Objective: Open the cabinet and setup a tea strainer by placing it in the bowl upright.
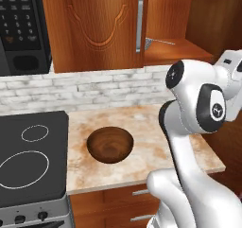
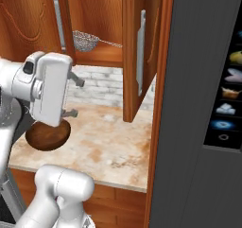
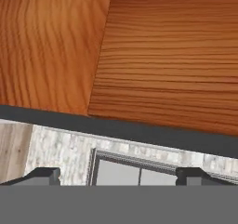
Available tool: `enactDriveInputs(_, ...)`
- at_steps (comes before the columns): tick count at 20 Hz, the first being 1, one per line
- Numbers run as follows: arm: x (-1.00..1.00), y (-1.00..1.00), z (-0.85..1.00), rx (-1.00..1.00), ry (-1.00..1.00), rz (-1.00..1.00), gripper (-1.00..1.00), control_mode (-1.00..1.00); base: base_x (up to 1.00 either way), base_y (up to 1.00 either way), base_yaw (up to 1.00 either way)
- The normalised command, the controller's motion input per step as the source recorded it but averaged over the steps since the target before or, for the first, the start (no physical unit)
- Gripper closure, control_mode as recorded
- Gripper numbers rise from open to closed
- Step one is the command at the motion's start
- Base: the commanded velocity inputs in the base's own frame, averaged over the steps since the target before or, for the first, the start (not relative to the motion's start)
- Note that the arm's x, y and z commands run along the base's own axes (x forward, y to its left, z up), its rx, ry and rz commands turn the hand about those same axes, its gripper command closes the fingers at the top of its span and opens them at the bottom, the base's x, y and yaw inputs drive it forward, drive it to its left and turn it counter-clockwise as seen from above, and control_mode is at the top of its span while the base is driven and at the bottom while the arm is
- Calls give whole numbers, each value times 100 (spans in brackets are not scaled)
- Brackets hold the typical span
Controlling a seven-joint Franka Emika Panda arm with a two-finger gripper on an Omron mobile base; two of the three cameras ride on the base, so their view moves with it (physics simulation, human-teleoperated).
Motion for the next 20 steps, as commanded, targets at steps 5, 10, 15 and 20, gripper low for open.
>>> enactDriveInputs(5,19,39,-20,62,-13,-11,-100,-100,0,0,0)
enactDriveInputs(10,16,47,-35,67,-22,-1,-100,-100,0,0,0)
enactDriveInputs(15,0,12,-1,57,-61,0,-100,-100,0,0,0)
enactDriveInputs(20,49,13,20,59,-49,11,-100,-100,0,0,0)
